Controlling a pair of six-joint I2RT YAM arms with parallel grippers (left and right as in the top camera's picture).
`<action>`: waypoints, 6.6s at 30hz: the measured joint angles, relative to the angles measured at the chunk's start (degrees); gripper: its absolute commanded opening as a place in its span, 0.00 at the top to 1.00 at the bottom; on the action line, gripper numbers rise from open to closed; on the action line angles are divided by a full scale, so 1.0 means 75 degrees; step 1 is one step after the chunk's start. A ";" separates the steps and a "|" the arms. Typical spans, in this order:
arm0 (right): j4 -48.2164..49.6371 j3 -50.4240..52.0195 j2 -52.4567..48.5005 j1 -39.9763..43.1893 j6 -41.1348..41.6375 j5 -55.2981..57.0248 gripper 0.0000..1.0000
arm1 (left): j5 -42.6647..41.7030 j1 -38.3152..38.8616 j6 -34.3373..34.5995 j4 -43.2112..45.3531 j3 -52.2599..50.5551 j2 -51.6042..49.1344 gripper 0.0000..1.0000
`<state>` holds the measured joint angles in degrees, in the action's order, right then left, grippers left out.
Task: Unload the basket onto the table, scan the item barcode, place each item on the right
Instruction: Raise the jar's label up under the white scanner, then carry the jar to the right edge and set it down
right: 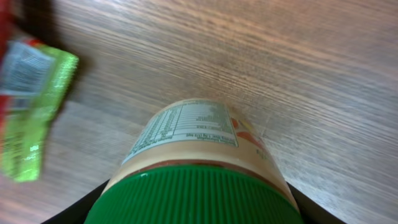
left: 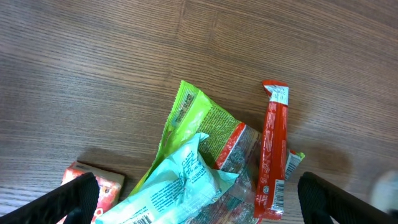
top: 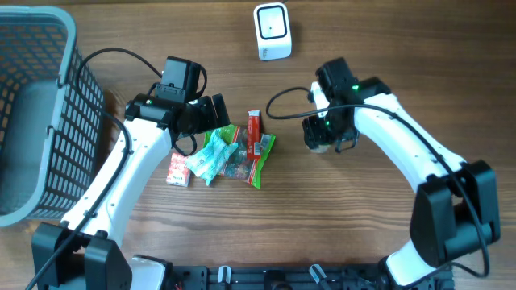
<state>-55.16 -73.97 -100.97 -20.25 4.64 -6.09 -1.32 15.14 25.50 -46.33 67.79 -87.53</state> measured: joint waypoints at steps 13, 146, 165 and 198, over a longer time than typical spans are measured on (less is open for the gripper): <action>-0.2075 -0.3401 0.0117 -0.0087 0.0003 -0.0580 0.37 | 0.0003 0.0000 0.0000 0.0003 0.0000 0.0000 0.00; -0.4007 -0.7653 -0.4698 0.3526 0.0493 0.1271 0.76 | 0.0003 0.0000 0.0000 0.0000 0.0000 0.0000 0.00; -0.4806 -0.7653 -0.4698 0.3526 0.0493 0.1390 0.78 | 0.0003 0.0000 0.0000 0.0000 0.0000 0.0000 0.00; -0.3687 -0.4287 -0.0994 0.4121 0.0641 0.1585 0.78 | 0.0000 0.0000 0.0000 0.0000 0.0000 0.0000 0.00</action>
<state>-82.81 -106.13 -108.42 10.66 9.45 5.80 -1.32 15.14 25.50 -46.33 67.79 -87.53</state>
